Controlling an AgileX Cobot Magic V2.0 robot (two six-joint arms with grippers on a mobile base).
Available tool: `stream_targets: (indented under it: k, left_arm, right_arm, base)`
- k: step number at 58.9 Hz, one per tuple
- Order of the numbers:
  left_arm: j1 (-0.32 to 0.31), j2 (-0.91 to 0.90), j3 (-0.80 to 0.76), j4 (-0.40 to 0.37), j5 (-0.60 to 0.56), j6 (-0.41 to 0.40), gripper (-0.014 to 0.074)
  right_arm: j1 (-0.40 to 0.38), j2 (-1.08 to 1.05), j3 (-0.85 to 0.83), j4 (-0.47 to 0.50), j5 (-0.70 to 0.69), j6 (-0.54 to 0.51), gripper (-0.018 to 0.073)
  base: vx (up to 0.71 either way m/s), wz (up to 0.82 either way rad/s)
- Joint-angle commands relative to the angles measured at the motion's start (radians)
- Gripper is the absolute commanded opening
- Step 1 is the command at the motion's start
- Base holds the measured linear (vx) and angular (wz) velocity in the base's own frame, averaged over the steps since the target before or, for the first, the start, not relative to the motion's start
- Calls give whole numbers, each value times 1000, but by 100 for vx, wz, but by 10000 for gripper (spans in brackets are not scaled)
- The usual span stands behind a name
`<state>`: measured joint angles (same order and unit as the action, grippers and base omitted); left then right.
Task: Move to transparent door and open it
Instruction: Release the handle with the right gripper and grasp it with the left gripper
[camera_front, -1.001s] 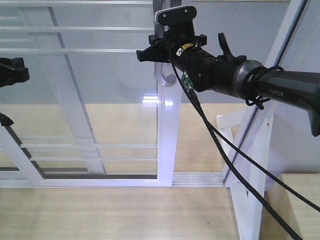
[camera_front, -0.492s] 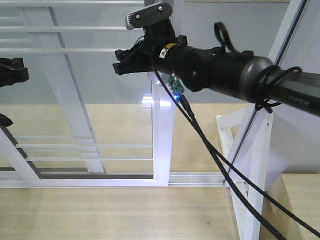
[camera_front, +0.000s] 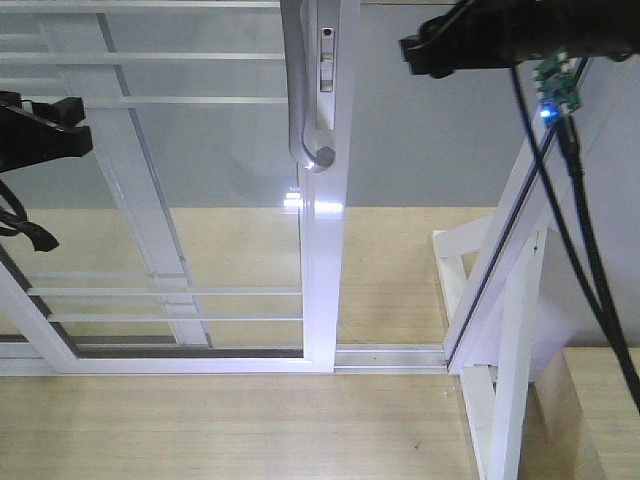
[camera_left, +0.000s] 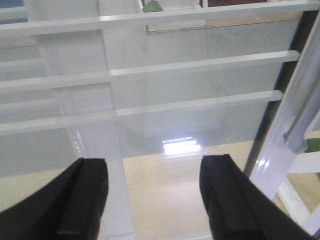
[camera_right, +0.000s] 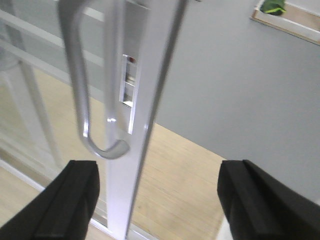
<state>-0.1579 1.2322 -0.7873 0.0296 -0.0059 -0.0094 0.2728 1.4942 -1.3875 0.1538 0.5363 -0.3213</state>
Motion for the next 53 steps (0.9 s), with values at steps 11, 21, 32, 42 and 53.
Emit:
stream_targets:
  k: [11, 21, 32, 42, 53]
  left_arm:
    - [-54, 18, -35, -10, -130, -24, 523]
    - [-55, 20, -35, -10, -138, -41, 523]
    - [-57, 25, -35, -10, -142, -41, 523]
    - [-112, 90, -37, -9, -216, -34, 523]
    - [-190, 225, -140, -9, -247, -33, 523]
  right_arm:
    - [-223, -159, 57, -41, 36, 3, 564]
    - [-336, -268, 281, -41, -8, 13, 564]
    - [-419, -394, 461, -47, -72, 100, 564]
    - [-427, -455, 526, -56, -71, 105, 564]
    - [-427, -458, 526, -31, -76, 106, 564]
  base:
    - [0, 0]
    - [0, 0]
    - [0, 0]
    - [0, 0]
    - [0, 0]
